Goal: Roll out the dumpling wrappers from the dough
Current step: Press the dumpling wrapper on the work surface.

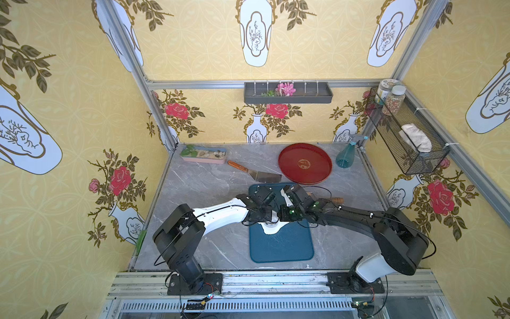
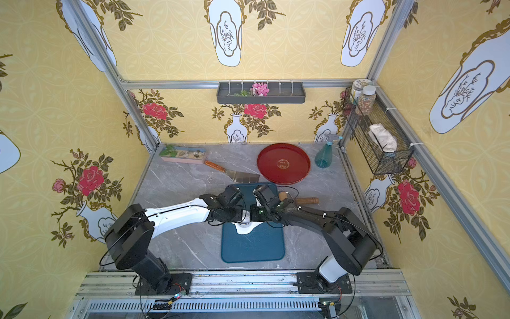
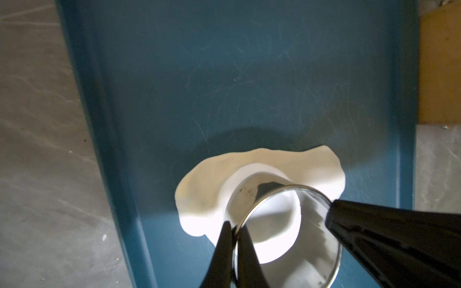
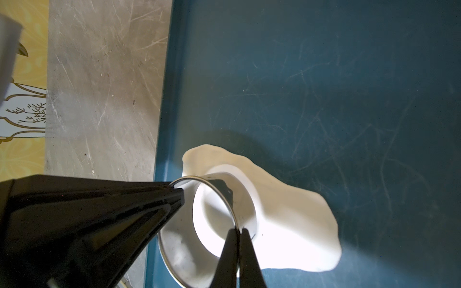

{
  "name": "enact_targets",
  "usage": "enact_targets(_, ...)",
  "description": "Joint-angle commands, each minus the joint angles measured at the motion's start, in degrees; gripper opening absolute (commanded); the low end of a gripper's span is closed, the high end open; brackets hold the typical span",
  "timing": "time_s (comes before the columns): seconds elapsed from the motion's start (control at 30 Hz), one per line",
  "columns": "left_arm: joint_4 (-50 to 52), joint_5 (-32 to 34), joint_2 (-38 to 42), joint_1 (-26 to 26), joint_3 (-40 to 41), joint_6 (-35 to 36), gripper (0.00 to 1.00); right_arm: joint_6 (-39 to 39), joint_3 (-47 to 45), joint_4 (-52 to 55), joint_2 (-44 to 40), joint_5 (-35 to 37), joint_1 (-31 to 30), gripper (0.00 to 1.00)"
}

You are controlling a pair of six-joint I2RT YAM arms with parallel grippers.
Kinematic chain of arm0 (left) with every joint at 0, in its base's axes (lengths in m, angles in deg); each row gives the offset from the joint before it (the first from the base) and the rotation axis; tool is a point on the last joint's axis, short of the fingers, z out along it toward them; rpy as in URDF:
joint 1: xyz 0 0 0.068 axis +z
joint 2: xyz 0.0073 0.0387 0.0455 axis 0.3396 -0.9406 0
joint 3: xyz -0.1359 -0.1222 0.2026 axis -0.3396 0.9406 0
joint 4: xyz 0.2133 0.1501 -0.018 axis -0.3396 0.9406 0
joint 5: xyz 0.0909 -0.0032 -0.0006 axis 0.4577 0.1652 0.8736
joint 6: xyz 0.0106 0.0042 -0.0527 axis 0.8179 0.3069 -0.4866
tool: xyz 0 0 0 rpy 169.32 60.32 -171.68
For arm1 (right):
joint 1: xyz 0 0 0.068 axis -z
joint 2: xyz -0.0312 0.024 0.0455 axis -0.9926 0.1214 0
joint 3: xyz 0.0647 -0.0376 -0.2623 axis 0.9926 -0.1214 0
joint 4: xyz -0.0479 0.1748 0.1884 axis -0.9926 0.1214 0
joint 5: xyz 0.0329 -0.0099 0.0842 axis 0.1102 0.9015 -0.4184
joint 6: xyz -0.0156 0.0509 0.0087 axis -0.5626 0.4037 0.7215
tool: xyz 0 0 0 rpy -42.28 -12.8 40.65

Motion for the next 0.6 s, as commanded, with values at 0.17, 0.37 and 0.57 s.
enact_targets(0.17, -3.8, -1.6, -0.5, 0.1, 1.3, -0.2, 0.0, 0.2, -0.2, -0.9, 0.6, 1.2, 0.1, 0.02)
enact_targets(0.37, -4.3, -2.0, -0.6, 0.1, 1.8, -0.1, 0.0, 0.2, -0.4, -0.9, 0.6, 1.1, 0.1, 0.01)
enact_targets(0.57, -5.0, -2.4, -0.4, 0.1, 3.0, -0.1, 0.0, 0.1, -0.9, -0.9, 0.8, 1.0, 0.2, 0.01)
